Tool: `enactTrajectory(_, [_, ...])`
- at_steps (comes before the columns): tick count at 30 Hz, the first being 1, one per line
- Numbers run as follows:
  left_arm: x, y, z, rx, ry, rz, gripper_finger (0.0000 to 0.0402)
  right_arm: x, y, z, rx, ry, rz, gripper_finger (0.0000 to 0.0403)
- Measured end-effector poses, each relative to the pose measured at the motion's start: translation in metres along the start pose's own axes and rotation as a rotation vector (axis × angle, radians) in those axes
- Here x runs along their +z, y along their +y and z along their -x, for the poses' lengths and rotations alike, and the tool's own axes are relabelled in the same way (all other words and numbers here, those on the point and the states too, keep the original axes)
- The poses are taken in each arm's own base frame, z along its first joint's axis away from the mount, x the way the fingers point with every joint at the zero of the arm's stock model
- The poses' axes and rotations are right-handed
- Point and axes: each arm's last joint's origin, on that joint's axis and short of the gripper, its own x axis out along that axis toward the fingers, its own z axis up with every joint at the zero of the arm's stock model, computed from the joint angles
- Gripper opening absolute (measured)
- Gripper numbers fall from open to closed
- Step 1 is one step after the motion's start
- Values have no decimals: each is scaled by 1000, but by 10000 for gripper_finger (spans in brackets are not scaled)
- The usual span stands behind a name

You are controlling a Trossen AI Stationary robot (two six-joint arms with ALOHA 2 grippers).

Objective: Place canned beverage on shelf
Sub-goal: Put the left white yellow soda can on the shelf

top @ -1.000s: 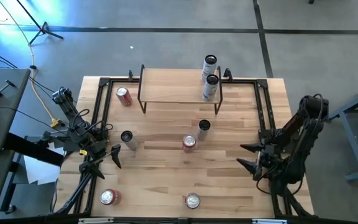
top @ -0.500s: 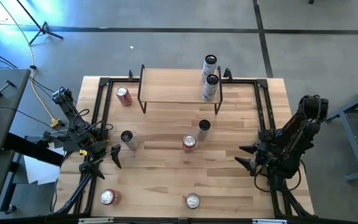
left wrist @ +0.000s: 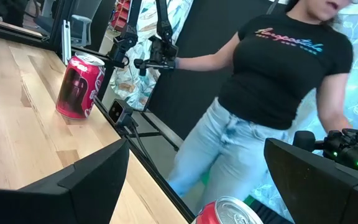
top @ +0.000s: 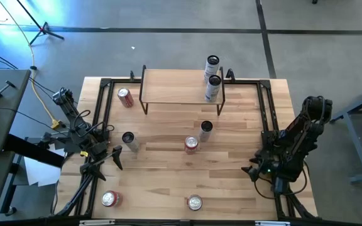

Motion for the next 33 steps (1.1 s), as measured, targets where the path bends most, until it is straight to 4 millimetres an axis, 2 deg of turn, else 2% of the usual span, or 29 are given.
enactTrajectory(10, [0,0,0,0,-1,0,360,-2,0,0,-6,31,306,339])
enactTrajectory(15, [1,1,0,22,-14,-12,360,-2,0,0,-11,39,351,339])
enactTrajectory(17, [5,3,0,125,-92,-51,360,-2,0,0,-14,43,347,339])
enactTrajectory(19, [15,4,2,278,-254,-69,360,-2,0,0,-17,47,348,339])
enactTrajectory(22, [34,5,10,486,-513,-36,360,-2,0,0,-19,51,348,339])
enactTrajectory(25, [46,4,19,615,-682,1,360,-2,0,0,-19,51,348,339])
enactTrajectory(28, [51,5,24,743,-736,-12,360,-2,0,0,-20,51,348,339])
enactTrajectory(33, [51,6,23,741,-717,-75,360,-2,0,0,-21,53,348,339])
